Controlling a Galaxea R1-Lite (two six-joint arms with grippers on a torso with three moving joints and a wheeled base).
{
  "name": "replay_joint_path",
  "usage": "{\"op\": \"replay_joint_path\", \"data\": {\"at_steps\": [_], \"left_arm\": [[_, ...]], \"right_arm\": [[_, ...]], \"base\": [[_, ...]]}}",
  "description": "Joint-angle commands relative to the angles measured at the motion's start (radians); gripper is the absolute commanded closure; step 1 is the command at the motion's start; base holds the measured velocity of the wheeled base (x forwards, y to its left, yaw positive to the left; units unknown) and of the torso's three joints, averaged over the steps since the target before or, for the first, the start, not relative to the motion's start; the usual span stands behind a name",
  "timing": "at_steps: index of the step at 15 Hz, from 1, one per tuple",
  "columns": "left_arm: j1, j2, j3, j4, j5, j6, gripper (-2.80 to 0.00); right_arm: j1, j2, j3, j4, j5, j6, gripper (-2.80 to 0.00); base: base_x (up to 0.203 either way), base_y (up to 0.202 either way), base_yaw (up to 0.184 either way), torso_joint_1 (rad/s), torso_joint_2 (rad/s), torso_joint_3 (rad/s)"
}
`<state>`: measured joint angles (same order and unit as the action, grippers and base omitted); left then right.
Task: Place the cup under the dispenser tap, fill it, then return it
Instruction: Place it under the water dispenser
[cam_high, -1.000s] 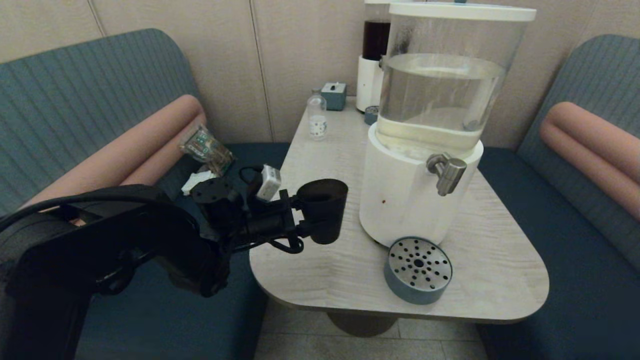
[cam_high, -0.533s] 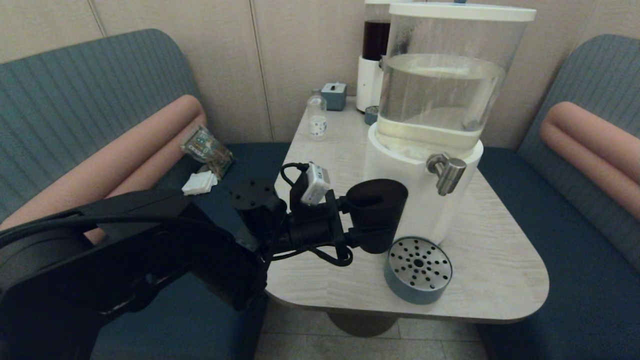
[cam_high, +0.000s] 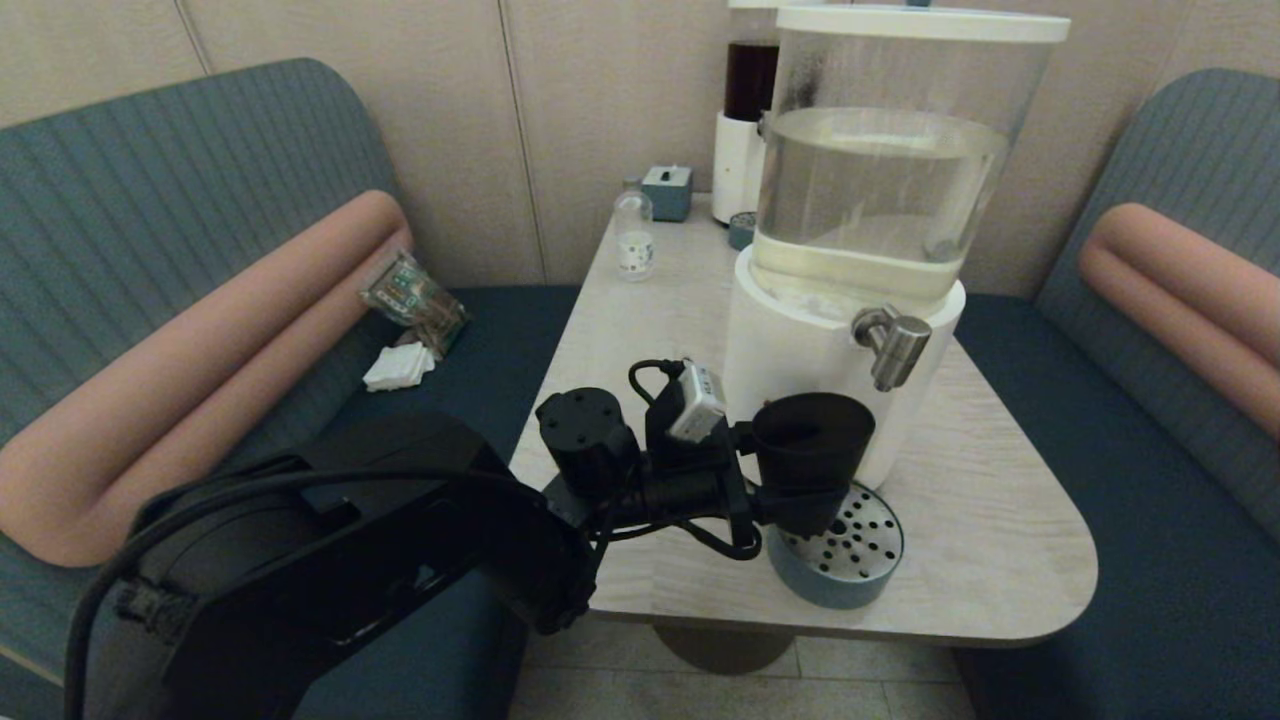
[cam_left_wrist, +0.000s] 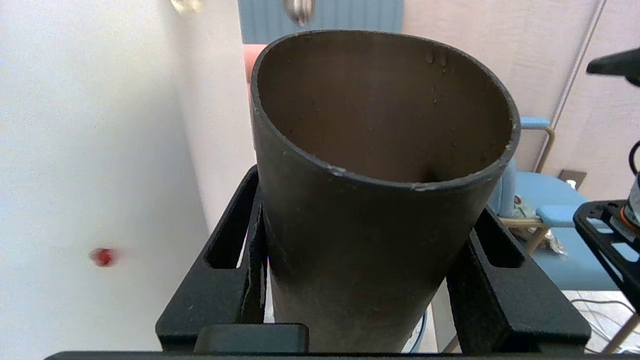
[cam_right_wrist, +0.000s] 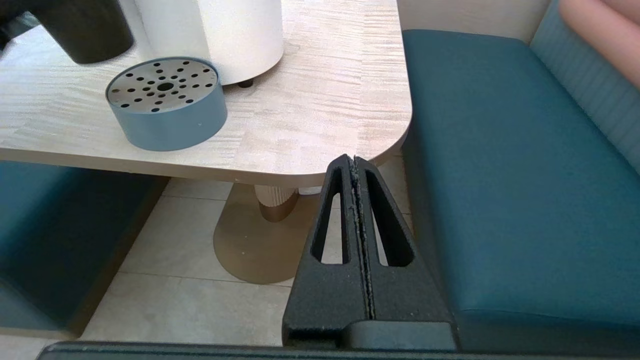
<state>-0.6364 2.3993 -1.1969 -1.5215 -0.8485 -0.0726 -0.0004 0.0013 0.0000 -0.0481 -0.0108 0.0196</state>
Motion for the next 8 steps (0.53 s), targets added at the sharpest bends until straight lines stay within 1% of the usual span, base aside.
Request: {"op": "replay_joint_path", "data": {"at_steps": [1,4,8], "left_arm": [[-0.007,0.055,-0.04,-0.009,-0.003,0.0,0.0],[-0.018,0.099,-0.072,-0.009,-0.003,-0.001,0.0],[-0.024,0.159,-0.177,-0.007,-0.001,-0.008,0.0]], "right_arm": [[-0.001,0.0,0.015,0.0,0.001,0.0,0.0],[0.0,0.0,0.015,-0.001,0.0,0.0,0.0],[-0.001,0.0,0.015,-0.001,0.001,0.0,0.0]], "base": [[0.0,0.0,0.0,0.0,0.0,0.0],[0.0,0.0,0.0,0.0,0.0,0.0],[0.0,0.0,0.0,0.0,0.0,0.0]]}}
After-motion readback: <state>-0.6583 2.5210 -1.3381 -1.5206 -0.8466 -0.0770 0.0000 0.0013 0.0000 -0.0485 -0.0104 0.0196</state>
